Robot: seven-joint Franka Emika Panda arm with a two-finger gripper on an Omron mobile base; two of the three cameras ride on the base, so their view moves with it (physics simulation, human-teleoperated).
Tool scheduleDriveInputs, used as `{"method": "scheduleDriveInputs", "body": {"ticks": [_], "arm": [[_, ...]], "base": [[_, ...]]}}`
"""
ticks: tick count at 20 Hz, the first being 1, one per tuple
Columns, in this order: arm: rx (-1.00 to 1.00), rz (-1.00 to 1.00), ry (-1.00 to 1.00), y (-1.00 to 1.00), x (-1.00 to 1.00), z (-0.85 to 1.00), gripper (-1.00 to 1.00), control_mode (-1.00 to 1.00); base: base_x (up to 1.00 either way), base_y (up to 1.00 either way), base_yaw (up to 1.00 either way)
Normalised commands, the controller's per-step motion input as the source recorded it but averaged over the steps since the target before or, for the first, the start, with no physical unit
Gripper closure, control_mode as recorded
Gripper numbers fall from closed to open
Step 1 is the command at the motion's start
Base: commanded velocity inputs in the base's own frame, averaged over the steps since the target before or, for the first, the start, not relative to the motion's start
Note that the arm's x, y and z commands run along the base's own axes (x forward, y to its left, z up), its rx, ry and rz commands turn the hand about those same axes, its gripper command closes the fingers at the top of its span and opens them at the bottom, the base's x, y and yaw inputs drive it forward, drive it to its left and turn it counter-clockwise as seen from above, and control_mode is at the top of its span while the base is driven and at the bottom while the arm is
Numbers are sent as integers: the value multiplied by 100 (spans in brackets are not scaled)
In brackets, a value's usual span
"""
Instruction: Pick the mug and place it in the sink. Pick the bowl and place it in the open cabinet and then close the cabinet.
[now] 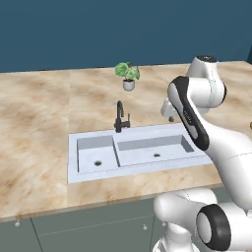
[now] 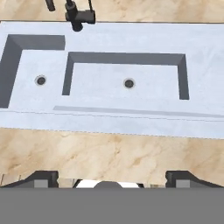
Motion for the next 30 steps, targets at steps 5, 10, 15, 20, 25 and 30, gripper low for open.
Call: {"method": "scheduleDriveInputs", "body": {"ticks": [5,10,15,20,25,30], "arm": [[0,0,0,-34,-62,-28,-100,-100],[0,0,1,-28,-45,-20,-100,-100],[0,0,6,-37,-29,-7,-100,-100],[0,-1,11,-49,-20,-5,-100,-100],[0,-4,-1,-56,-18,-5,-100,-100],[2,0,0,-59,-8,-11,-100,-100]], "base": [[0,0,0],[0,0,0],[0,0,0],[0,0,0],[0,0,0],[0,0,0]]}}
